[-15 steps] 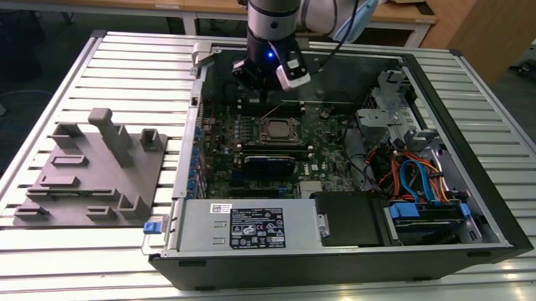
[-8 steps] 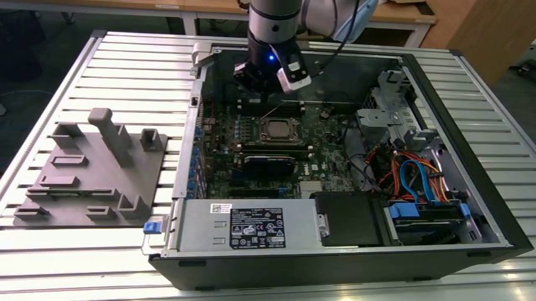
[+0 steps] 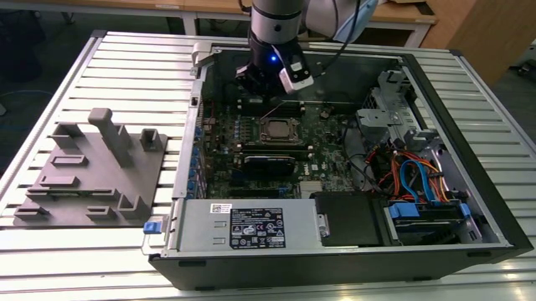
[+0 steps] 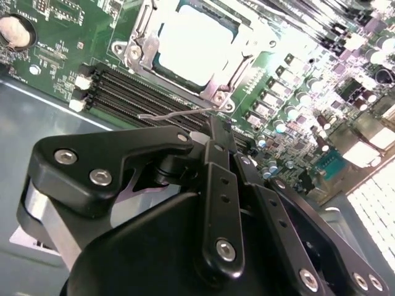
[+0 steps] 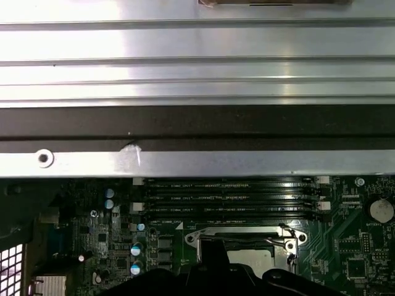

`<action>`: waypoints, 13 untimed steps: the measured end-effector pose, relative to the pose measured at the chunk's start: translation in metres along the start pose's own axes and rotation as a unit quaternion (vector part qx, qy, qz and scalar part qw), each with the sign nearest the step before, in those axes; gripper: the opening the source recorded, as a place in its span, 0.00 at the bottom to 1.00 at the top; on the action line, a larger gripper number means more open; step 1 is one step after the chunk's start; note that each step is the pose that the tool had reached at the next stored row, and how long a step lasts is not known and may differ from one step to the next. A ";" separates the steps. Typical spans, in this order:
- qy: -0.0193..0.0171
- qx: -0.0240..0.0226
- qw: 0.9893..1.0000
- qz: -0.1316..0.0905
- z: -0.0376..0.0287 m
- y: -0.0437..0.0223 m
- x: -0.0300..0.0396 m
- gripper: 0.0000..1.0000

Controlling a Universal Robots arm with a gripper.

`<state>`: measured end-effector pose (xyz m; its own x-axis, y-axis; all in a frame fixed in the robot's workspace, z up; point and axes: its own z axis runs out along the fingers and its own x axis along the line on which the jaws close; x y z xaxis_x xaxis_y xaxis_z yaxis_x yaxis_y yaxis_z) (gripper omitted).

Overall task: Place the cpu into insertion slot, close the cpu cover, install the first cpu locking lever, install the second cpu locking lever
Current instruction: 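Install the first cpu locking lever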

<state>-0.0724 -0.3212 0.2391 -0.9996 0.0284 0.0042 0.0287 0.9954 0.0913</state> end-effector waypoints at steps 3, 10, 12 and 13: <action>0.000 0.000 1.000 0.000 0.0006 -0.0001 -0.0013 0.10; 0.000 0.000 1.000 0.000 0.0011 0.0001 -0.0068 0.10; 0.000 0.000 1.000 0.000 0.0011 0.0001 -0.0068 0.10; 0.000 0.000 1.000 0.000 0.0011 0.0001 -0.0068 0.10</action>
<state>-0.0655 -0.3212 0.2380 -0.9996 0.0291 0.0042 0.0294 0.9954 0.0913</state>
